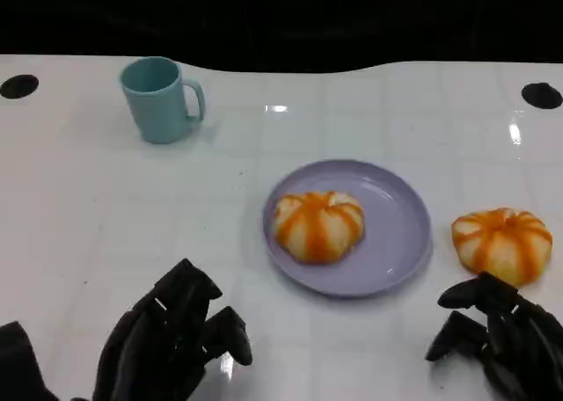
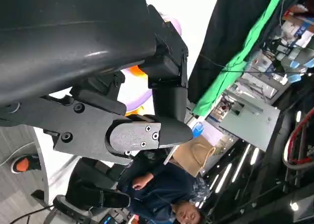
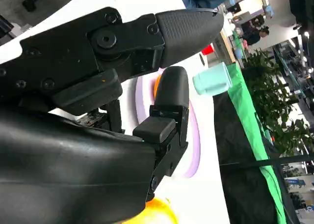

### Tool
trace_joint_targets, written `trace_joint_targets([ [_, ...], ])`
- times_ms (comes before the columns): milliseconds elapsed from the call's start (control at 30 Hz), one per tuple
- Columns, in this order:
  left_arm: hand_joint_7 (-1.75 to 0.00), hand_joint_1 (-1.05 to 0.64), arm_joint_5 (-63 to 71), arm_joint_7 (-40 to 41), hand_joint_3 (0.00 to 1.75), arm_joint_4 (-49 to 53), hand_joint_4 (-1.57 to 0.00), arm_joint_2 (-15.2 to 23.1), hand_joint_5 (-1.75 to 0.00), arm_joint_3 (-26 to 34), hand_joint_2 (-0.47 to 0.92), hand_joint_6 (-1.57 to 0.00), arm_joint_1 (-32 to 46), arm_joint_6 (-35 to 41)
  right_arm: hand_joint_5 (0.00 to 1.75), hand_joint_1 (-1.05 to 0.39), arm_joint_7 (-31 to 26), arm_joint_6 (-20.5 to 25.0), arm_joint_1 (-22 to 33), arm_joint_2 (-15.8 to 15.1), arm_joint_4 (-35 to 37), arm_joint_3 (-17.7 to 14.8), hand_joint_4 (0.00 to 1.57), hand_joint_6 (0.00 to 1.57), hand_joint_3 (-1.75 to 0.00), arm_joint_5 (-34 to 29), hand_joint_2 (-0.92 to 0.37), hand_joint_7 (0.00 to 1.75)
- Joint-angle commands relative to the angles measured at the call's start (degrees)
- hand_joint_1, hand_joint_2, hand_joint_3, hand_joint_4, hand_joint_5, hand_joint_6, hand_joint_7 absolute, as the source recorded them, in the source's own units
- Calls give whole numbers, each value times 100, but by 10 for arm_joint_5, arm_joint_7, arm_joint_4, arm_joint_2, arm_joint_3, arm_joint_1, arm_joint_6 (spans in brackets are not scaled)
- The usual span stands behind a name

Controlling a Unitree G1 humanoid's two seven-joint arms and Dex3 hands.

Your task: Grasp the bread from the table and place it into the plate.

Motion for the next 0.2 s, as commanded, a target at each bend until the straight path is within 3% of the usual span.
trace_joint_targets([
  [33,-175,-54,1,-6,31,4,-82,11,-175,3,92,-56,-8,4,154,-55,-4,-8,3,-10,0,-4,63,57,-26,-4,-92,122],
  [200,-175,-53,4,-7,31,11,-81,10,-175,3,92,-56,-12,-1,155,-55,3,-5,-3,-12,11,-7,64,58,-25,4,-92,123],
])
